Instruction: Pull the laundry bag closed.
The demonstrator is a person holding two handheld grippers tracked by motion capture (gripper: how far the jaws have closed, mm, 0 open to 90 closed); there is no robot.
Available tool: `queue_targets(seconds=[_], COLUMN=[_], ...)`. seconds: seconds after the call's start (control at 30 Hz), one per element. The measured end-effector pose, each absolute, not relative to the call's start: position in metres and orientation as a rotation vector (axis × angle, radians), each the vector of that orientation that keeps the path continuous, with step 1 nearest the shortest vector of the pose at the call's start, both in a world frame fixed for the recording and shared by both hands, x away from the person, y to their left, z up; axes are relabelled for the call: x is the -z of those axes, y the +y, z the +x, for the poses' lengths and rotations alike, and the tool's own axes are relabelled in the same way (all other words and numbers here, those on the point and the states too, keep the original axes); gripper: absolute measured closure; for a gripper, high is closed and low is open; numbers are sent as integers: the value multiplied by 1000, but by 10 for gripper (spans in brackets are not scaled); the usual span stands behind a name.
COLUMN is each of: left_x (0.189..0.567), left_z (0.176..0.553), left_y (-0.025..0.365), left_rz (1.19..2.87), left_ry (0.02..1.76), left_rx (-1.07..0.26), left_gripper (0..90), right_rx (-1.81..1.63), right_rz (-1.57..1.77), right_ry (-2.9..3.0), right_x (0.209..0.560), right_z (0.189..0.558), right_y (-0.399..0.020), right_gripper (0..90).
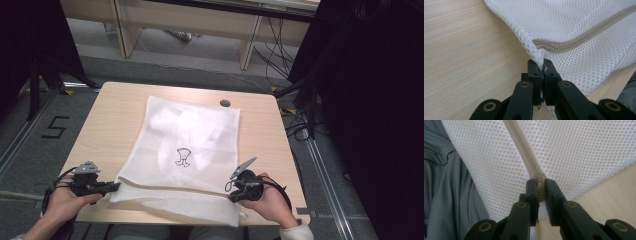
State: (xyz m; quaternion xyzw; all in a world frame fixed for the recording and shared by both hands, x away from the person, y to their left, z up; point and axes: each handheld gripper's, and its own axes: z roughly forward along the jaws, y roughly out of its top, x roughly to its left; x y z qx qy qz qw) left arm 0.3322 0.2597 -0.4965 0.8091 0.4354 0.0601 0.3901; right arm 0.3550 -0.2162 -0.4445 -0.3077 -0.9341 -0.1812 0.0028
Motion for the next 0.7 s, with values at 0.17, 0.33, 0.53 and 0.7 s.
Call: queue_targets(seconds=[0.17, 0.33, 0.53, 0.7], left_x=[498, 498, 498, 500], left_z=[331, 331, 332, 332], left_y=[257, 257, 257, 258], left_rz=[2005, 2005, 2033, 2057], left_ry=[1133, 1133, 1122, 1105], left_rx=[-148, -138, -157, -153], left_gripper=[862, 862, 861, 861], right_rx=[559, 555, 528, 523], right_rz=[-969, -945, -952, -954], right_ry=[-2926, -2918, -2906, -2906], right_x=[447, 450, 456, 458], right_z=[354, 355, 356, 356], right_y=[-218, -219, -220, -220], right_gripper=[822, 822, 821, 821])
